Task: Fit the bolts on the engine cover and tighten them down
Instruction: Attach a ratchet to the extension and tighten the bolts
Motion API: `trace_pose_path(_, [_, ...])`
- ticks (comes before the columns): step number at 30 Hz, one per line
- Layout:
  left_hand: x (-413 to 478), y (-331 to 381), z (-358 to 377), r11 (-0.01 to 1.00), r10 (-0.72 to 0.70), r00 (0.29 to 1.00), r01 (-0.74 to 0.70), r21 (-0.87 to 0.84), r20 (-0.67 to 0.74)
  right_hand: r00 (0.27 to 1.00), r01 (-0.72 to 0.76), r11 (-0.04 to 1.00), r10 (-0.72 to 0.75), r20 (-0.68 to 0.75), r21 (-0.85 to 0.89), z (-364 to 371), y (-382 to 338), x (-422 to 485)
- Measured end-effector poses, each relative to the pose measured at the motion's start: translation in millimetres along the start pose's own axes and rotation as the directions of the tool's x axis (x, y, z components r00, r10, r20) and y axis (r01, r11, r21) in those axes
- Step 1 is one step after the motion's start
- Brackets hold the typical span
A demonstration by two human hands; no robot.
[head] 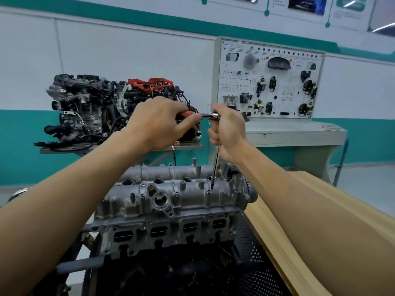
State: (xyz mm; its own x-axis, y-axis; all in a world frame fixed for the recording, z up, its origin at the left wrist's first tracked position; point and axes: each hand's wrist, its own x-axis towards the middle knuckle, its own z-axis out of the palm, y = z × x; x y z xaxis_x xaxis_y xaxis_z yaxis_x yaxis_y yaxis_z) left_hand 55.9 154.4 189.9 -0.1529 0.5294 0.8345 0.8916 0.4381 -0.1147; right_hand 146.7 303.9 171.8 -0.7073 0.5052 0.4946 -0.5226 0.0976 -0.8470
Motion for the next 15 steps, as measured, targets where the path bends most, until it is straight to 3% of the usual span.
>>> trace_pose_path(15, [13, -17, 24, 0.998, 0.063, 0.998, -0.063, 0.021, -0.003, 0.995, -0.065, 0.998, 0.067, -0.074, 0.023, -2, 18, 16])
